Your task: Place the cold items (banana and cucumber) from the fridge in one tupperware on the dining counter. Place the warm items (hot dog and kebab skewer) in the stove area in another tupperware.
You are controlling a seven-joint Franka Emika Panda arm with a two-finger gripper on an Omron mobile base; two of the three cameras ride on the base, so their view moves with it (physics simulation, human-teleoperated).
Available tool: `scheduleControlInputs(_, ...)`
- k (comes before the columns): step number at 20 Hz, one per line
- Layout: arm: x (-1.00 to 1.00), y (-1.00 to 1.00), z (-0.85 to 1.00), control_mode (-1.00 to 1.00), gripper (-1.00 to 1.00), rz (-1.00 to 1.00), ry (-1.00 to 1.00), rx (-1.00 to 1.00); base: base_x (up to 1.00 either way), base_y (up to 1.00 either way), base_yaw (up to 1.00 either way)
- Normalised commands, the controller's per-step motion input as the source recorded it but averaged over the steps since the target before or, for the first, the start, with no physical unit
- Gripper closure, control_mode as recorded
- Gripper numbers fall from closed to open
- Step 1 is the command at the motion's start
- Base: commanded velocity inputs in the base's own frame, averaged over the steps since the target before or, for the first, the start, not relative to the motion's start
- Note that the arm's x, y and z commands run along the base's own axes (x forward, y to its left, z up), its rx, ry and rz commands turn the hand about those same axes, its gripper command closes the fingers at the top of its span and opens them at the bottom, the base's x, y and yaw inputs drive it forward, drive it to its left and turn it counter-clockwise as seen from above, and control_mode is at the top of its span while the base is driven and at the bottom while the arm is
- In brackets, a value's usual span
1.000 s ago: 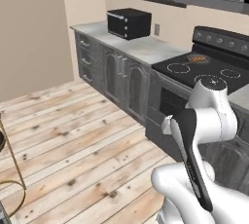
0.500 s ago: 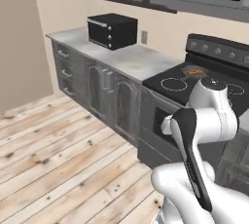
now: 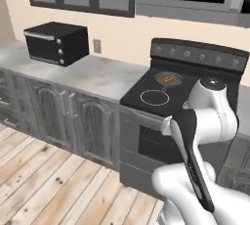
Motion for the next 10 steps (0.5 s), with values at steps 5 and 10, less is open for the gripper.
scheduleControlInputs(5,0.00,0.00,0.00,1.00,-1.00,0.00,0.00,0.00,0.35,0.43,-0.76)
scheduleControlInputs(10,0.00,0.00,0.00,1.00,-1.00,0.00,0.00,0.00,0.28,0.33,-0.81)
